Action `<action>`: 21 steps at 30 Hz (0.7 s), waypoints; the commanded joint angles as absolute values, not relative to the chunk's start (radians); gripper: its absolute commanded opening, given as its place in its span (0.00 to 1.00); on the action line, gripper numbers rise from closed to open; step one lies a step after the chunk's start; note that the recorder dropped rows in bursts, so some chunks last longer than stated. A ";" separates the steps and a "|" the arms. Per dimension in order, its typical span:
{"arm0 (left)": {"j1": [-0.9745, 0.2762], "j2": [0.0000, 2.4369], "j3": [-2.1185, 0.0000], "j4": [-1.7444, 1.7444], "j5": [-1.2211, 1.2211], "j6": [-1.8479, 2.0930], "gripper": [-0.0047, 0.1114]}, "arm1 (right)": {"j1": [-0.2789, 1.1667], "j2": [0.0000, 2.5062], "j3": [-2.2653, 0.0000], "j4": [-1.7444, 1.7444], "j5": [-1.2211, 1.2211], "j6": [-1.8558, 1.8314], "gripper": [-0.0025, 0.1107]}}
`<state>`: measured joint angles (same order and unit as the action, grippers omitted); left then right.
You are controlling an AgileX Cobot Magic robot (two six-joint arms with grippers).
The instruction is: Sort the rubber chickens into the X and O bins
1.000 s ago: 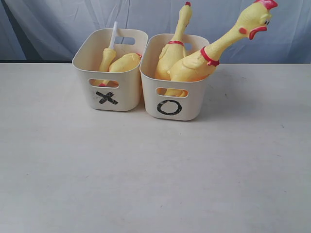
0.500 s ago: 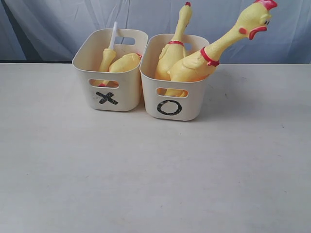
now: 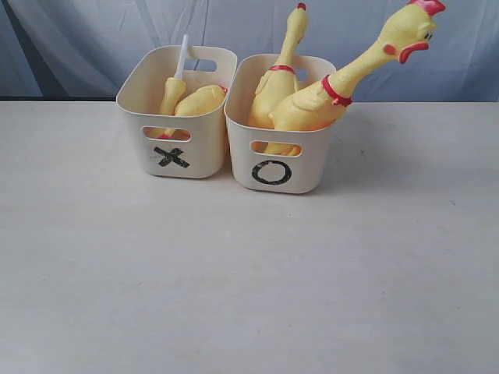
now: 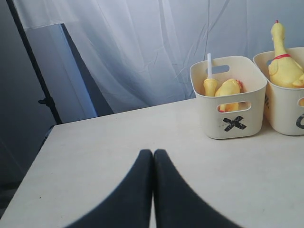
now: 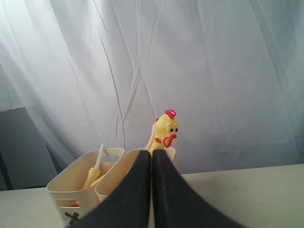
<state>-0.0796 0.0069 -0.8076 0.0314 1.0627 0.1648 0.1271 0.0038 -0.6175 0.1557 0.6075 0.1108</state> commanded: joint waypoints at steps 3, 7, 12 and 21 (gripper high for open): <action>-0.077 0.000 -0.806 0.035 1.053 0.165 0.04 | 0.122 0.000 -0.614 0.169 0.594 0.108 0.03; -0.077 0.000 -0.806 0.034 1.053 0.165 0.04 | 0.122 0.000 -0.614 0.169 0.597 0.108 0.03; -0.077 0.000 -0.713 -0.029 0.825 0.165 0.04 | 0.122 0.000 -0.614 0.160 0.567 0.108 0.03; -0.077 0.000 -0.529 -0.032 0.177 0.165 0.04 | 0.117 0.000 -0.614 0.000 0.154 0.108 0.03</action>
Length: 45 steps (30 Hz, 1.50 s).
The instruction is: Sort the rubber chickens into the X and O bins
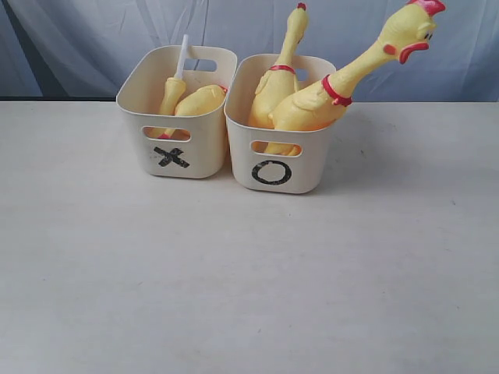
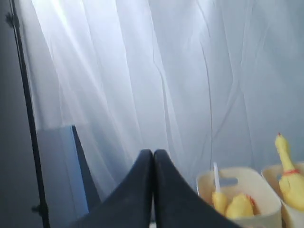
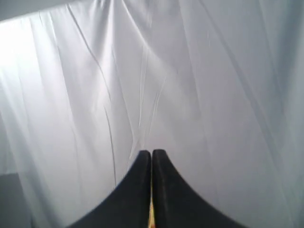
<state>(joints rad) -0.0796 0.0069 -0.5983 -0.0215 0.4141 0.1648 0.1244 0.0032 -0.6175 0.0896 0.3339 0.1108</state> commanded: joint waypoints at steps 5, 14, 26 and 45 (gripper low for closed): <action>-0.077 0.000 -0.434 -0.032 0.040 0.165 0.04 | 0.117 0.000 -0.608 -0.069 0.098 0.108 0.03; -0.077 0.000 -0.280 -0.032 -0.071 0.165 0.04 | 0.117 0.000 -0.329 -0.150 -0.098 0.108 0.03; -0.077 0.000 -0.098 -0.025 -0.084 0.165 0.04 | 0.117 0.000 -0.010 -0.154 -0.148 0.108 0.03; -0.077 0.000 0.000 -0.026 -0.011 0.165 0.04 | 0.117 0.000 0.000 -0.149 0.058 0.108 0.03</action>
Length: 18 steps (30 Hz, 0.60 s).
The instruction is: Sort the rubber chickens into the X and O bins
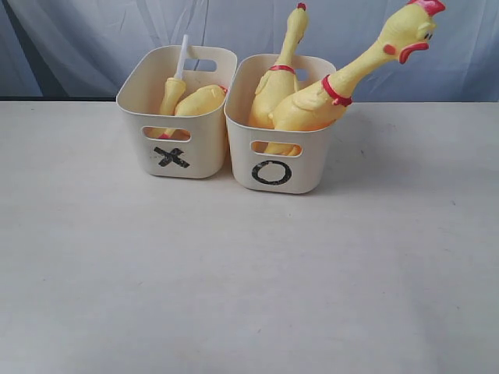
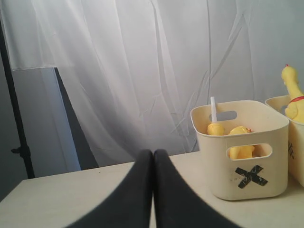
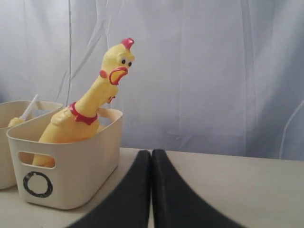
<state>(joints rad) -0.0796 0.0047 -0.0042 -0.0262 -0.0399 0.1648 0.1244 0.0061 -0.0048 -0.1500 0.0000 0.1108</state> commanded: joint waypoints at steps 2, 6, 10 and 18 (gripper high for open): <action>-0.077 0.000 0.000 -0.026 0.035 0.165 0.04 | 0.117 0.000 0.000 -0.149 0.113 0.108 0.03; -0.077 0.000 0.000 -0.028 0.136 0.165 0.04 | 0.117 0.000 0.000 -0.145 0.225 0.108 0.03; -0.077 0.000 0.000 -0.037 0.219 0.165 0.04 | 0.117 0.000 0.000 -0.148 0.289 0.108 0.03; -0.077 0.000 0.000 -0.048 0.229 0.165 0.04 | 0.117 0.000 0.000 -0.148 0.291 0.108 0.03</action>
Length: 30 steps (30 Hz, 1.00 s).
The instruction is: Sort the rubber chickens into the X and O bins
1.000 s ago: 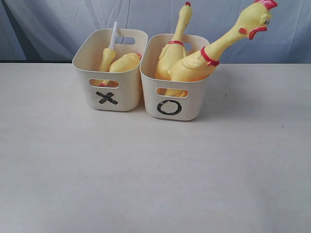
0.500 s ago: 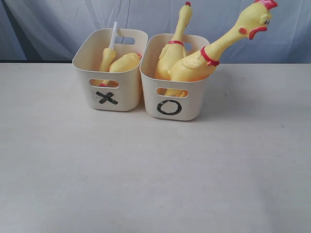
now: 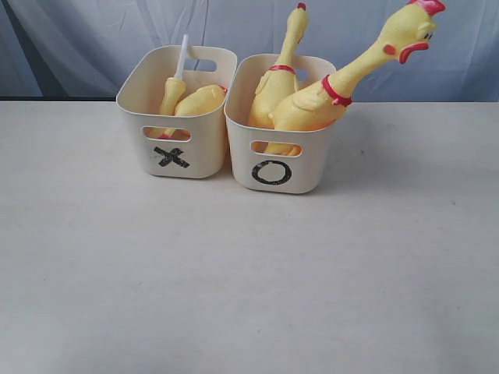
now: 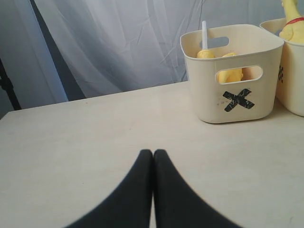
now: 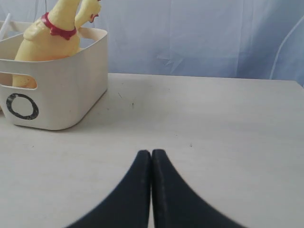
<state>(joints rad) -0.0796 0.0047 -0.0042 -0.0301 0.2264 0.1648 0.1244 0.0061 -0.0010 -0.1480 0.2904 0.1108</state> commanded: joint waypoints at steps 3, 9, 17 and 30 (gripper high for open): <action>-0.077 0.000 0.000 -0.048 0.227 0.165 0.04 | 0.117 0.000 0.000 -0.148 0.290 0.108 0.03; -0.077 0.000 0.000 -0.048 0.225 0.165 0.04 | 0.117 0.000 0.000 -0.148 0.290 0.108 0.03; -0.077 0.000 0.000 -0.048 0.232 0.165 0.04 | 0.117 0.000 0.000 -0.148 0.305 0.108 0.03; -0.077 0.000 0.000 -0.077 0.225 0.156 0.04 | 0.117 0.000 0.000 -0.148 0.307 0.108 0.03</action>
<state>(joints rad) -0.0796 0.0047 -0.0042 -0.0569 0.2303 0.1609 0.1244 0.0061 -0.0010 -0.1480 0.3119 0.1089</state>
